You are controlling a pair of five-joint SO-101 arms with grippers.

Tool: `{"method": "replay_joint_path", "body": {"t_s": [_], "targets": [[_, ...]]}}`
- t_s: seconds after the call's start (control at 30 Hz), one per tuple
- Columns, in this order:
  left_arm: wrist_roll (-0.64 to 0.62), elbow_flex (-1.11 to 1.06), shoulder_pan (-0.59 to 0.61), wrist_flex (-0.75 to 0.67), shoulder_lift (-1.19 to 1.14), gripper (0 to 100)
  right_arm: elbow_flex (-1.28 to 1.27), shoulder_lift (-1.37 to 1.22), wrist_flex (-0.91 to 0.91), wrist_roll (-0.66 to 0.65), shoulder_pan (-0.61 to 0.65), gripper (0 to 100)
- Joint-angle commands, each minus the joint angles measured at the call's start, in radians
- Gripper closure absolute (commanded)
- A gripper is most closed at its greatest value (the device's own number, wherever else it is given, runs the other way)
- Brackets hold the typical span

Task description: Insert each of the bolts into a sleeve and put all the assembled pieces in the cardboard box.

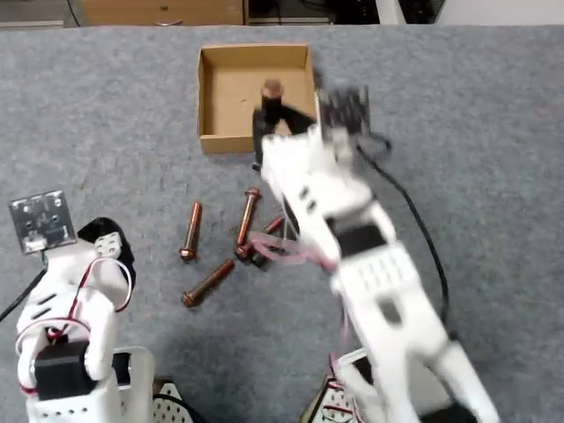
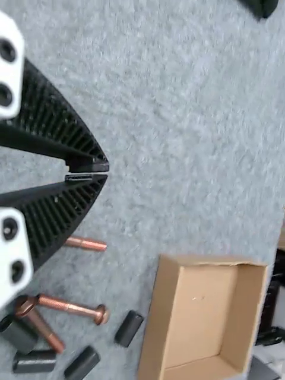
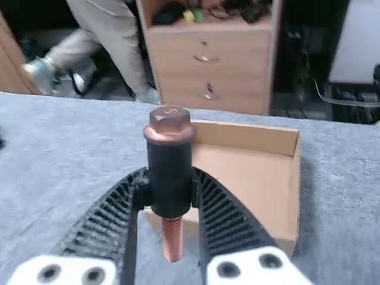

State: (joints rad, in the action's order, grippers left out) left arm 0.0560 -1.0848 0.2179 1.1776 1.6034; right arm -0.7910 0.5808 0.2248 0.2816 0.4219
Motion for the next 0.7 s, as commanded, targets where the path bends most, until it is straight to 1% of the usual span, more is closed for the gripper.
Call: {"method": "replay_joint_path", "body": {"t_s": [0.0, 0.1, 0.17, 0.23, 0.33, 0.37, 0.43, 0.57, 0.67], "targets": [[0.021, -0.023, 0.058, 0.006, 0.045, 98, 0.275, -0.255, -0.037, 0.011, -0.039, 99.6], [0.077, -0.055, 0.103, 0.006, 0.054, 98, 0.400, -0.420, -0.037, 0.011, -0.047, 99.6], [0.092, -0.063, 0.138, 0.006, 0.054, 98, 0.469, -0.518, -0.037, 0.011, -0.050, 98.9], [0.112, -0.060, 0.167, 0.015, 0.054, 98, 0.529, -0.610, -0.037, 0.011, -0.050, 93.7], [0.180, -0.040, 0.170, 0.086, 0.054, 98, 0.619, -0.751, -0.037, 0.012, -0.045, 82.1], [0.193, -0.037, 0.173, 0.110, 0.054, 98, 0.654, -0.802, -0.035, 0.012, -0.044, 79.9], [0.203, -0.037, 0.178, 0.143, 0.054, 98, 0.736, -0.895, 0.000, 0.012, -0.047, 80.0], [0.201, -0.035, 0.173, 0.147, 0.054, 97, 0.915, -1.029, 0.144, 0.012, -0.064, 80.0], [0.198, -0.015, 0.178, 0.155, 0.053, 90, 1.010, -1.052, 0.250, 0.011, -0.071, 80.0]]}}
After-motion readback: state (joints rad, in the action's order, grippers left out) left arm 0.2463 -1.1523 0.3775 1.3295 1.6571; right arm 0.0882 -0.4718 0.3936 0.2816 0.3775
